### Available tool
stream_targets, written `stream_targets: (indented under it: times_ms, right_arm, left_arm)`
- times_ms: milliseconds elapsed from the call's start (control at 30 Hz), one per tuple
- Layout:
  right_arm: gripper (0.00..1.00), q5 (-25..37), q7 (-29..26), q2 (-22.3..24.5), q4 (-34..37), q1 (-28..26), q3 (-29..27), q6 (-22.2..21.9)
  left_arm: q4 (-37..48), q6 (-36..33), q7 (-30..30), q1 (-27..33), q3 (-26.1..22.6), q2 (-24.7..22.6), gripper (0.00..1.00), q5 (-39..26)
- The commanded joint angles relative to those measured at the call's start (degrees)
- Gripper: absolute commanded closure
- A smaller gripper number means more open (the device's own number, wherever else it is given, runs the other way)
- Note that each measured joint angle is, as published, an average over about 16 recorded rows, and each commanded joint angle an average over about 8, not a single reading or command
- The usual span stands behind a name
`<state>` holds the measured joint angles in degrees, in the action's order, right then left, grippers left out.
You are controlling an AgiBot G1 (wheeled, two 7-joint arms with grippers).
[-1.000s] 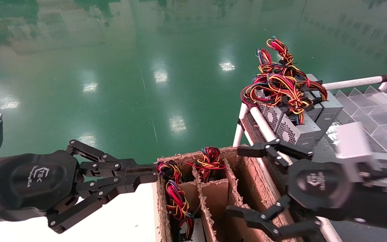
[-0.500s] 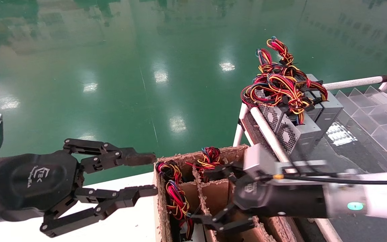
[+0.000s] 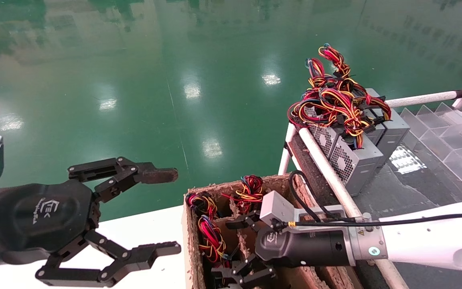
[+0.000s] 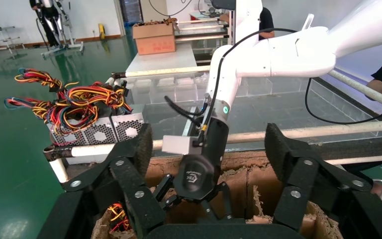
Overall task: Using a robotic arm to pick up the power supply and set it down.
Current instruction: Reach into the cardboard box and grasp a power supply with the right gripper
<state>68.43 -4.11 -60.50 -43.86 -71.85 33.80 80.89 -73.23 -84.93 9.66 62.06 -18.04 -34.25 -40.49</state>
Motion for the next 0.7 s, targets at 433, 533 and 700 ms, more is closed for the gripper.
stream_targets:
  times_ms: [433, 533, 700]
  right_arm:
    - [1.0, 1.1, 5.1, -2.7, 5.8, -0.8, 0.6, -0.1]
    - [1.0, 1.7, 6.1, -2.9, 5.9, -0.9, 0.7, -0.9]
    - [1.0, 2.2, 6.8, -3.4, 5.3, -0.9, 0.8, -1.9]
  left_arm:
    - [0.0, 0.0, 0.0, 0.0, 0.0, 0.0, 0.0, 0.0]
    - [0.0, 0.0, 0.0, 0.0, 0.0, 0.0, 0.0, 0.0]
    - [0.0, 0.0, 0.0, 0.0, 0.0, 0.0, 0.0, 0.0]
